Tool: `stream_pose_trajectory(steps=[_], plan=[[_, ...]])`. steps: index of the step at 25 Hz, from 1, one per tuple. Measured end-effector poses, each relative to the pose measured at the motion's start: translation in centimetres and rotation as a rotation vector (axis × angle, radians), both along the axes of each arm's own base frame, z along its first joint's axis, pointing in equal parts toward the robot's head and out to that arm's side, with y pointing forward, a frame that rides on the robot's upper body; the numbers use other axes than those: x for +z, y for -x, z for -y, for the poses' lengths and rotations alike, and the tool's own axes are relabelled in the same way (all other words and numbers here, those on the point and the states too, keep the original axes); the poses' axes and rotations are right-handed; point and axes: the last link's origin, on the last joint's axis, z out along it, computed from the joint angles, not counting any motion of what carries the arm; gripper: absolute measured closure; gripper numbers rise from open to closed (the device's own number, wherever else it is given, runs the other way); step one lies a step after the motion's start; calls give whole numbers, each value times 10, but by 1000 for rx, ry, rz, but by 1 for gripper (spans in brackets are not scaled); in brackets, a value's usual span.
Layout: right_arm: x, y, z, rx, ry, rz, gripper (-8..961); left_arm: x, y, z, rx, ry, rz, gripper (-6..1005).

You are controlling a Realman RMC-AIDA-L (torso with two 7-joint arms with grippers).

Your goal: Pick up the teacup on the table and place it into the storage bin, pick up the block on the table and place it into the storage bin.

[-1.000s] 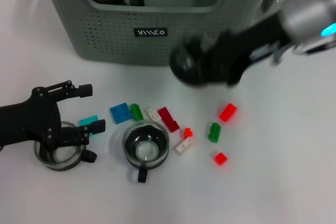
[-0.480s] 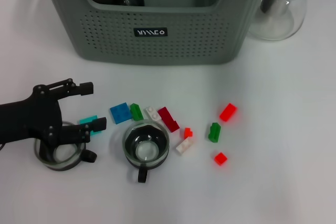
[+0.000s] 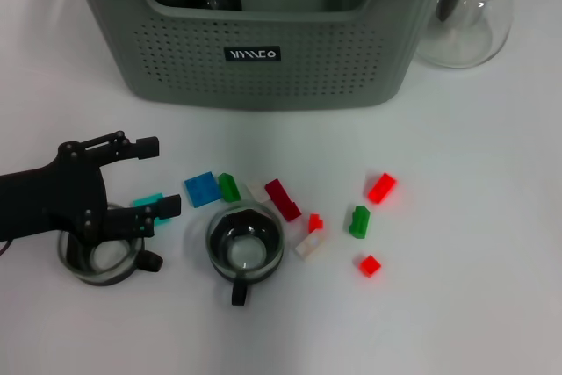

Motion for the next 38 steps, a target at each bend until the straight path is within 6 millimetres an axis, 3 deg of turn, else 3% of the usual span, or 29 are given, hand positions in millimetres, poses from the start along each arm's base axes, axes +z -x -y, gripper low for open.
stream_pose_trajectory(steps=[2, 8, 15, 28, 29, 31, 34, 38], plan=[[-15, -1, -6, -20, 1, 87, 888, 0, 0, 0, 1, -1, 0, 155], [-30, -16, -9, -44, 11, 185, 888, -1, 1, -1, 8, -4, -6, 155], [-35, -42, -7, -88, 27, 222, 890, -1, 1, -1, 9, -3, -7, 155], [-41, -61, -2, -119, 51, 254, 861, -2, 3, -2, 15, -4, -14, 156], [-41, -62, -2, -120, 49, 252, 788, -2, 3, -2, 16, -4, -14, 156], [-38, -61, -5, -119, 33, 229, 642, -2, 3, -2, 16, -5, -14, 156], [-21, -50, -11, -101, -24, 114, 608, -2, 3, -2, 17, -9, -12, 156], [22, -29, -7, -16, -99, -111, 562, -1, 2, -3, 16, -12, -9, 156]])
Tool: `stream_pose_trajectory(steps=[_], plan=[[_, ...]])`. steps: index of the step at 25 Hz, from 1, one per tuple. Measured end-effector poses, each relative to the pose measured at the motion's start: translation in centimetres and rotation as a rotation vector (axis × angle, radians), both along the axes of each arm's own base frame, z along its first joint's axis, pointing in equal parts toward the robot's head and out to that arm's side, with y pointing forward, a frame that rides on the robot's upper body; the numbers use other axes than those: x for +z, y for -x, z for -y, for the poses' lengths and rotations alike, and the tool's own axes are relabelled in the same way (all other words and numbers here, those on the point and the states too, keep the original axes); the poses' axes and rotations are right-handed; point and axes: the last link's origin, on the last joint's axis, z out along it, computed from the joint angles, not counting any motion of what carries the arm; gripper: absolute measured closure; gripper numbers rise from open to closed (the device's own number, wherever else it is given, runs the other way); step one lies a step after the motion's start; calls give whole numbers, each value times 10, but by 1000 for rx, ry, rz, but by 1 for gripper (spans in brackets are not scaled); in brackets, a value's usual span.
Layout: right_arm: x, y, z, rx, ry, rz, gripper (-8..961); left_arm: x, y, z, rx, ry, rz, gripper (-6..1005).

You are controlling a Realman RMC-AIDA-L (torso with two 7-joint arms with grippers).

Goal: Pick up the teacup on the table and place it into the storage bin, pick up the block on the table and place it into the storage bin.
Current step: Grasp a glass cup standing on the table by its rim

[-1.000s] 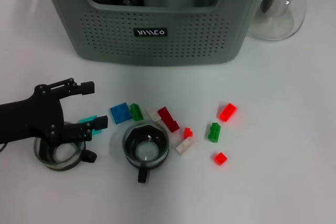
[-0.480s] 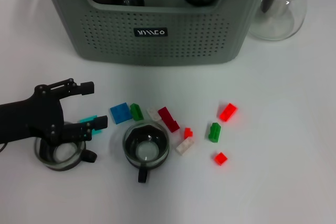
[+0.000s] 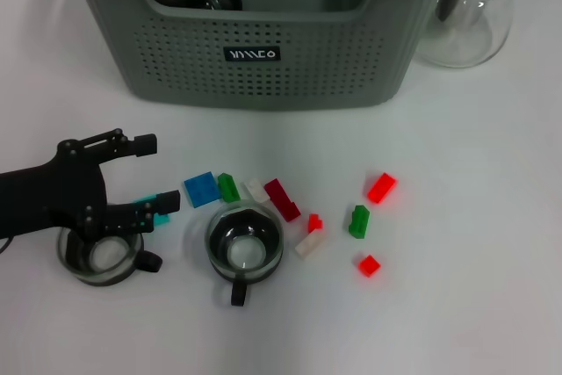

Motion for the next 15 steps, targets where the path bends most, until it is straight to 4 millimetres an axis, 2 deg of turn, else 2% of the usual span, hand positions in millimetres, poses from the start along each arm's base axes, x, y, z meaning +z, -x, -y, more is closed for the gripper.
stream_pose_trajectory(steps=[3, 6, 10, 12, 15], plan=[[38, -2, 20, 122, -51, -198, 528, 0, -1, -1, -4, 0, 0, 156], [62, -24, 51, 276, -57, -364, 516, 1, -1, -2, -8, 1, 0, 156], [72, -76, 100, 485, -7, -480, 515, 2, -2, -4, -10, -1, -3, 155], [76, -102, 119, 534, 8, -522, 516, 3, -2, -5, -12, -1, -3, 155], [68, -139, 148, 564, 101, -505, 517, 3, -4, -7, -16, -1, -4, 155]])
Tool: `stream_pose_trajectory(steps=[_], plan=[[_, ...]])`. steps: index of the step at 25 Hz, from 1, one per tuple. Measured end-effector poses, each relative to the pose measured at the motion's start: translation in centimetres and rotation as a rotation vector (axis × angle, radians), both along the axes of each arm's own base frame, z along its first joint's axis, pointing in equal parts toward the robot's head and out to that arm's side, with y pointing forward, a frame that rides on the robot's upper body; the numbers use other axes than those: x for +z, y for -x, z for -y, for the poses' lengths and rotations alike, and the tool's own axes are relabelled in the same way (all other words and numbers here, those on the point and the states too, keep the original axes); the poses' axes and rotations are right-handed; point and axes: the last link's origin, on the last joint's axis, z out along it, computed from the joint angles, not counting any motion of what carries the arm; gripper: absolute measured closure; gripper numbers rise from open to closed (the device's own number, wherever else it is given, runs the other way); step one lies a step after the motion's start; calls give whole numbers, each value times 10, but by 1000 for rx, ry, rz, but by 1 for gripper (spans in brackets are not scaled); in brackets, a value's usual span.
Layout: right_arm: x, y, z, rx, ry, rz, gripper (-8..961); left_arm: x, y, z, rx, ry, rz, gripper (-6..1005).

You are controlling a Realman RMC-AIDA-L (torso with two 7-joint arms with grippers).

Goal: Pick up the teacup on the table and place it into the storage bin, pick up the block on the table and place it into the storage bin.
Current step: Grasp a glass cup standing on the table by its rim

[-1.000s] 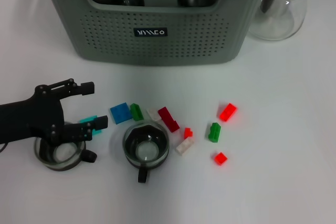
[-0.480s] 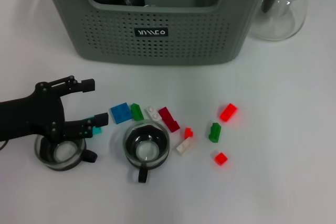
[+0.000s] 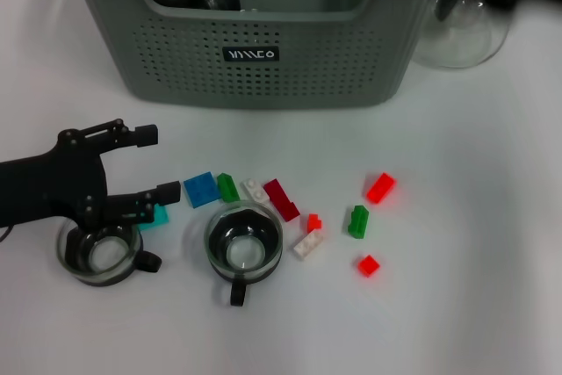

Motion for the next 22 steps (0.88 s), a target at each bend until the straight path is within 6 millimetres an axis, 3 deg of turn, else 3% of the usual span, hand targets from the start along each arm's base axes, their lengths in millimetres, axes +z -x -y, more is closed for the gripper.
stream_pose_trajectory(steps=[4, 7, 10, 14, 15, 18, 22], plan=[[-21, -45, 35, -2, 154, 203, 364, 4, -2, -3, 5, 10, 1, 155], [-17, -59, 38, -54, 176, 241, 317, 16, -6, -7, 26, 49, -27, 155], [-14, -64, 38, -84, 189, 256, 271, 33, -18, -13, 67, 132, -119, 155], [-13, -68, 34, -108, 202, 289, 224, 50, -43, -18, 90, 218, -367, 156], [-13, -68, 34, -110, 205, 293, 224, 50, -43, -18, 90, 218, -367, 156], [-17, -69, 32, -119, 219, 297, 223, 49, -58, -16, 86, 269, -634, 159], [-19, -72, 30, -137, 234, 283, 223, 37, -57, -9, 69, 332, -727, 171]])
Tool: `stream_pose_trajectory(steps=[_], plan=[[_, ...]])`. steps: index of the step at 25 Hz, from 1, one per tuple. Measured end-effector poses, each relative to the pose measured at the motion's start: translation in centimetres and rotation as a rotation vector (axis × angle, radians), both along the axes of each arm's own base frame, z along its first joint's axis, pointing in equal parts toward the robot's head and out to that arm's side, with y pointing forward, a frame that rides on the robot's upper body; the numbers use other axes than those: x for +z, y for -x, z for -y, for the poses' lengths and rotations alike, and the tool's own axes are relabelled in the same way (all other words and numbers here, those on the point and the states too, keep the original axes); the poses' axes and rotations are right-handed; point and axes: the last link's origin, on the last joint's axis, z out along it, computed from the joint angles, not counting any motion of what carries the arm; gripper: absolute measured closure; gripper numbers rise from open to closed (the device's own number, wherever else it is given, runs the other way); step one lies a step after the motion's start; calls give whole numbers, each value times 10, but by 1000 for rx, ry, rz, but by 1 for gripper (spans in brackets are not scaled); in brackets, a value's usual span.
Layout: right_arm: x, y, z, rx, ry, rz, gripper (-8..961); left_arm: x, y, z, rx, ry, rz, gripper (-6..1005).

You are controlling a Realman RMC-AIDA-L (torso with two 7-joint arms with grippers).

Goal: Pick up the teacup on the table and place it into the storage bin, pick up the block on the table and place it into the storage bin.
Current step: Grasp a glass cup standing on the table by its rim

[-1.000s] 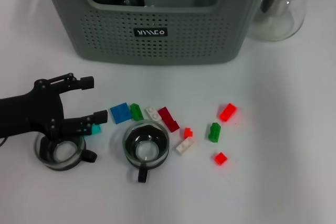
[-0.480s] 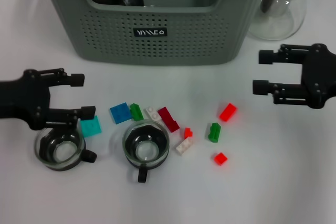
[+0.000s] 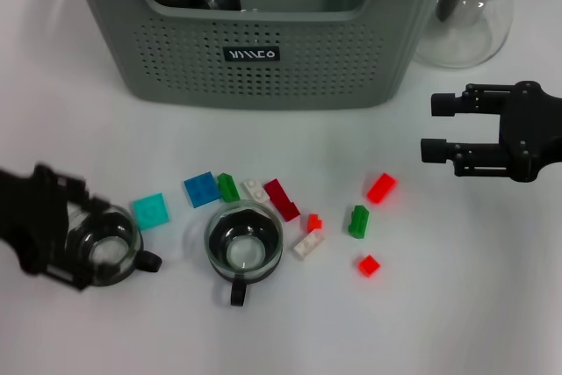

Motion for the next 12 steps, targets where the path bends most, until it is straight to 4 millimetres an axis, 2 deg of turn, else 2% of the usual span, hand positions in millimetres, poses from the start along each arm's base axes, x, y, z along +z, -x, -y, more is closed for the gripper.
stream_pose_trajectory(steps=[7, 12], plan=[[0, -1, -2, -12, 0, -9, 224, -17, 18, 9, 54, 15, 6, 199], [0, 3, -6, -1, 2, -7, 224, -25, 28, 6, 94, 3, 16, 255]])
